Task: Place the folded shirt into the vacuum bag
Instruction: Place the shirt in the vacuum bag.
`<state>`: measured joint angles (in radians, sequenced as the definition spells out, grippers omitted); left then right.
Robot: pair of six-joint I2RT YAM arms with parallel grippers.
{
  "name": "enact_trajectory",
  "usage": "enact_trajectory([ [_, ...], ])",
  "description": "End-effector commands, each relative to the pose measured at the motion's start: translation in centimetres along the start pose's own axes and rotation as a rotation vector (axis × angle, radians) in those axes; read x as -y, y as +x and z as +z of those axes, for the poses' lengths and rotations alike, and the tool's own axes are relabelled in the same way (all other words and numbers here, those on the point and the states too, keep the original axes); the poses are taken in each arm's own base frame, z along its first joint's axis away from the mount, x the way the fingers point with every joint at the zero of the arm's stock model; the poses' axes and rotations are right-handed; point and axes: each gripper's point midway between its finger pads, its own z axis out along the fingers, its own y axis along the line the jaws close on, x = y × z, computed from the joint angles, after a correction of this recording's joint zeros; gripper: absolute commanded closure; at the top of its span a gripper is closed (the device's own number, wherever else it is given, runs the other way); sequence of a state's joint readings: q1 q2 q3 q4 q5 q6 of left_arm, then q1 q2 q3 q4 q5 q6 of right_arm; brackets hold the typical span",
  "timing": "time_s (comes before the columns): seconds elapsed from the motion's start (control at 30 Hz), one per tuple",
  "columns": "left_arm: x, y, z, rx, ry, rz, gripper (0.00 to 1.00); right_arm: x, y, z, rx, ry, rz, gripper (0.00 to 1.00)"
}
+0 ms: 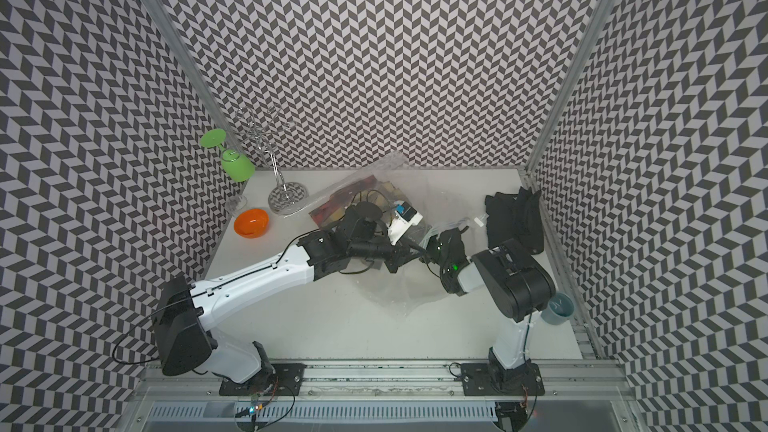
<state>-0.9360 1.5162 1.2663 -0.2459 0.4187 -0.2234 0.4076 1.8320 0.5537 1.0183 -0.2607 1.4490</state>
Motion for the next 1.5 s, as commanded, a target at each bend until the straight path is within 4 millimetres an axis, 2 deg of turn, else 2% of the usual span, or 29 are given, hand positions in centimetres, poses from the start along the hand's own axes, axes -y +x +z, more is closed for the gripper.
enact_trajectory([
  [0.0, 1.8, -0.3, 0.0, 0.011, 0.074, 0.018, 1.0, -3.9, -1.2, 0.1, 0.1, -0.132, 0.043, 0.26],
  [0.07, 2.0, -0.3, 0.2, 0.008, 0.084, 0.018, 1.0, -3.8, -1.1, 0.7, 0.114, -0.133, 0.047, 0.26],
  [0.13, 2.1, -0.3, 0.3, 0.007, 0.087, 0.021, 1.0, -3.2, -1.1, 1.3, 0.123, -0.126, 0.069, 0.31],
  [0.23, 2.0, -0.3, 0.3, 0.004, 0.081, 0.021, 1.0, -2.9, -1.3, 1.5, 0.142, -0.16, 0.106, 0.53],
  [0.27, 1.9, -0.1, 0.4, -0.001, 0.079, 0.021, 1.0, -3.6, -1.2, 1.7, 0.141, -0.181, 0.084, 0.62],
  [0.37, 1.8, 0.0, 0.4, -0.003, 0.074, 0.023, 1.0, -6.2, -1.2, 2.0, 0.145, -0.232, -0.047, 0.83],
  [0.43, 1.7, 0.0, 0.4, -0.002, 0.072, 0.023, 1.0, -8.6, -1.1, 1.6, 0.155, -0.303, -0.147, 0.91],
  [0.5, 1.8, -0.1, 0.5, 0.0, 0.074, 0.023, 1.0, -12.3, -0.4, 0.4, 0.151, -0.464, -0.244, 0.95],
  [0.57, 1.7, -0.1, 0.6, -0.001, 0.074, 0.023, 1.0, -16.4, 0.6, -2.2, 0.139, -0.709, -0.311, 0.95],
  [0.63, 1.7, -0.1, 0.7, -0.001, 0.076, 0.02, 1.0, -18.5, 1.1, -3.4, 0.121, -0.849, -0.303, 0.97],
  [0.7, 1.8, -0.2, 0.7, 0.0, 0.077, 0.02, 1.0, -20.2, 1.9, -3.5, 0.098, -0.902, -0.38, 0.99],
  [0.73, 1.8, -0.3, 0.6, 0.002, 0.077, 0.021, 1.0, -20.7, 2.2, -2.9, 0.082, -0.901, -0.404, 0.99],
  [0.8, 1.8, -0.3, 0.6, 0.003, 0.075, 0.02, 1.0, -19.6, 1.5, -0.2, 0.088, -0.773, -0.397, 1.0],
  [0.87, 2.0, -0.5, 0.5, 0.008, 0.078, 0.021, 1.0, -17.0, 0.2, 2.4, 0.122, -0.624, -0.37, 0.97],
  [0.9, 2.1, -0.6, 0.4, 0.011, 0.08, 0.023, 1.0, -15.0, -0.4, 3.9, 0.118, -0.535, -0.33, 0.95],
  [0.97, 2.4, -1.0, 0.2, 0.023, 0.084, 0.027, 1.0, -9.5, -1.3, 7.3, 0.086, -0.307, -0.256, 0.94],
  [1.03, 2.5, -1.3, 0.1, 0.03, 0.086, 0.031, 1.0, -4.7, -1.3, 9.3, 0.043, -0.141, -0.19, 0.87],
  [1.13, 2.4, -1.4, 0.1, 0.03, 0.083, 0.035, 1.0, -0.6, -0.9, 10.3, -0.004, -0.014, -0.143, 0.74],
  [1.23, 2.4, -1.2, 0.2, 0.024, 0.081, 0.036, 1.0, -0.1, -1.2, 9.5, 0.008, 0.011, -0.153, 0.6],
  [1.37, 2.3, -1.4, 0.0, 0.032, 0.077, 0.042, 1.0, -2.2, -1.1, 7.9, -0.013, -0.026, -0.197, 0.48],
  [1.47, 1.9, -1.6, -0.1, 0.04, 0.065, 0.039, 1.0, -3.4, -0.2, 6.4, -0.069, -0.05, -0.22, 0.37],
])
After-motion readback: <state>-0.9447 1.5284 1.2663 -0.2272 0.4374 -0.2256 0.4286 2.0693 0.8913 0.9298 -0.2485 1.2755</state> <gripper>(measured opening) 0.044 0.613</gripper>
